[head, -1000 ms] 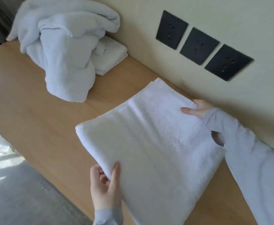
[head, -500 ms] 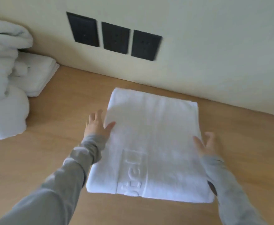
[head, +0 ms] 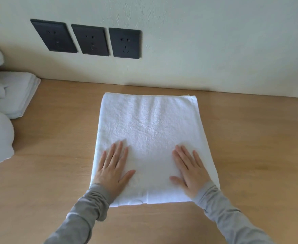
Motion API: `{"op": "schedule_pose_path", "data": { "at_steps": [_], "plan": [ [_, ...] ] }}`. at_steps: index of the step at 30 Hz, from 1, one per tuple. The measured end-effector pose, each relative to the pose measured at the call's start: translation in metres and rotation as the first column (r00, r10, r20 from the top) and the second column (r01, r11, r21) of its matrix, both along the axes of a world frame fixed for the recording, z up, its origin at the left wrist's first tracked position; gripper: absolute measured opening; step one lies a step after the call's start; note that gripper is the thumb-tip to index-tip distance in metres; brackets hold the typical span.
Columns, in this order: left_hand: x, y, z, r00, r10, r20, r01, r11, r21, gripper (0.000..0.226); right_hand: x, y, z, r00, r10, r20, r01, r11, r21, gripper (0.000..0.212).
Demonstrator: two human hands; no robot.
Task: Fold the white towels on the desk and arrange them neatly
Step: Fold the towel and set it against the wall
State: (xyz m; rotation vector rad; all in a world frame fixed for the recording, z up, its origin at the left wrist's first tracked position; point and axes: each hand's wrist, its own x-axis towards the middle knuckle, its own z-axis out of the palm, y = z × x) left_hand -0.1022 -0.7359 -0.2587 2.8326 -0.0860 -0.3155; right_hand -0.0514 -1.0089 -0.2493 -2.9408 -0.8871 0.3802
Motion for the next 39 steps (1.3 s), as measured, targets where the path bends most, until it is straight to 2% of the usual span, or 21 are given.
{"op": "schedule_pose_path", "data": {
  "at_steps": [2,4,7,9,12,14,17,19,21,23,25,27,29,30,32,34,35,36,37,39],
  "plan": [
    [-0.011,0.006,0.007,0.976,-0.214,0.027,0.213,0.976,0.043,0.086,-0.014,-0.01,0.002,0.988,0.154,0.001,-0.154,0.988,-0.031,0.083],
    [-0.026,0.016,0.011,0.922,-0.388,0.009,0.384,0.916,0.112,0.096,-0.024,-0.023,0.004,0.972,0.233,-0.02,-0.233,0.968,-0.088,0.099],
    [-0.038,0.035,0.015,0.898,-0.436,-0.053,0.438,0.884,0.163,0.107,-0.022,-0.036,0.01,0.974,0.222,-0.052,-0.228,0.956,-0.186,0.116],
    [-0.038,0.041,0.018,0.896,-0.439,-0.062,0.443,0.878,0.181,0.107,-0.02,-0.035,0.012,0.974,0.219,-0.051,-0.224,0.954,-0.201,0.119],
    [-0.034,0.038,0.023,0.881,-0.474,-0.013,0.467,0.863,0.194,0.109,-0.021,-0.028,0.014,0.977,0.214,-0.013,-0.213,0.961,-0.176,0.115],
    [-0.029,0.036,0.033,0.883,-0.469,0.023,0.457,0.87,0.186,0.102,-0.019,-0.022,0.023,0.984,0.179,0.011,-0.175,0.974,-0.143,0.104],
    [-0.025,0.042,0.057,0.897,-0.437,-0.064,0.441,0.893,0.086,0.087,-0.018,-0.021,0.045,0.986,0.123,-0.109,-0.127,0.991,-0.034,0.074],
    [-0.027,0.051,0.074,0.905,-0.387,-0.176,0.392,0.92,-0.012,0.073,-0.019,-0.027,0.062,0.963,0.118,-0.241,-0.12,0.993,0.007,0.068],
    [-0.023,0.061,0.101,0.921,-0.33,-0.209,0.305,0.942,-0.141,0.058,-0.01,-0.033,0.088,0.919,0.094,-0.384,-0.084,0.996,0.044,0.071],
    [-0.004,0.07,0.133,0.93,-0.245,-0.275,0.156,0.938,-0.308,0.049,0.01,-0.034,0.12,0.844,0.074,-0.53,-0.03,0.995,0.092,0.074],
    [0.026,0.081,0.159,0.924,-0.211,-0.318,0.03,0.872,-0.488,0.054,0.043,-0.029,0.148,0.782,0.088,-0.617,-0.013,0.992,0.125,0.073],
    [0.063,0.09,0.172,0.951,-0.139,-0.276,-0.044,0.824,-0.565,0.057,0.087,-0.021,0.165,0.764,0.111,-0.636,-0.011,0.987,0.158,0.076],
    [0.098,0.096,0.167,0.959,0.032,-0.28,-0.206,0.758,-0.619,0.053,0.134,-0.012,0.171,0.745,0.087,-0.661,0.016,0.989,0.148,0.091],
    [0.113,0.098,0.157,0.943,0.127,-0.309,-0.308,0.685,-0.661,0.05,0.156,-0.009,0.171,0.724,0.027,-0.69,0.064,0.992,0.106,0.096],
    [0.135,0.098,0.127,0.868,0.326,-0.374,-0.496,0.587,-0.639,0.057,0.192,-0.008,0.157,0.705,-0.152,-0.693,0.187,0.982,-0.024,0.091],
    [0.147,0.098,0.091,0.788,0.452,-0.418,-0.615,0.571,-0.543,0.069,0.215,-0.015,0.127,0.745,-0.312,-0.59,0.283,0.948,-0.144,0.072],
    [0.148,0.097,0.074,0.764,0.483,-0.429,-0.645,0.574,-0.504,0.068,0.216,-0.018,0.111,0.759,-0.366,-0.539,0.325,0.93,-0.174,0.064],
    [0.148,0.095,0.061,0.755,0.495,-0.43,-0.655,0.584,-0.479,0.06,0.212,-0.022,0.096,0.763,-0.407,-0.502,0.387,0.91,-0.149,0.06],
    [0.147,0.092,0.051,0.755,0.51,-0.412,-0.656,0.587,-0.475,0.05,0.204,-0.027,0.082,0.728,-0.463,-0.506,0.5,0.863,-0.07,0.058],
    [0.144,0.087,0.037,0.734,0.572,-0.367,-0.67,0.52,-0.529,0.034,0.18,-0.03,0.064,0.587,-0.55,-0.594,0.754,0.639,0.153,0.054]
  ]
}}
